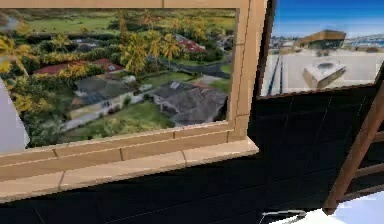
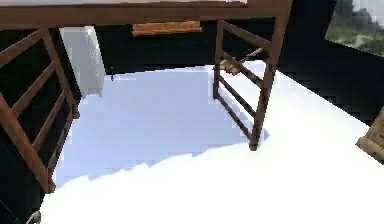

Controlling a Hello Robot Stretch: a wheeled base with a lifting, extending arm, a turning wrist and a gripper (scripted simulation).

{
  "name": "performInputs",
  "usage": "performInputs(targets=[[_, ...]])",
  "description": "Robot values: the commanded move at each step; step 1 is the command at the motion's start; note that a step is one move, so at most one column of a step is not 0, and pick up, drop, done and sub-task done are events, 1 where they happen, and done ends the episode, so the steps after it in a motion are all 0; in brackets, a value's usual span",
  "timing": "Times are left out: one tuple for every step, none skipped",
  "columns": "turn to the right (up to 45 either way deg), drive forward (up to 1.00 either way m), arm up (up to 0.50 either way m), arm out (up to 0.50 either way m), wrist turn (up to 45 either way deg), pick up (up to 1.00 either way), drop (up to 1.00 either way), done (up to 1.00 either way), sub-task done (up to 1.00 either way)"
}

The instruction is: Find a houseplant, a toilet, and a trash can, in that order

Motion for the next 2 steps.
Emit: performInputs(targets=[[-45.0,0.0,0.0,0.0,0.0,0.0,0.0,0.0,0.0],[-45.0,0.0,0.0,0.0,0.0,0.0,0.0,0.0,0.0]])
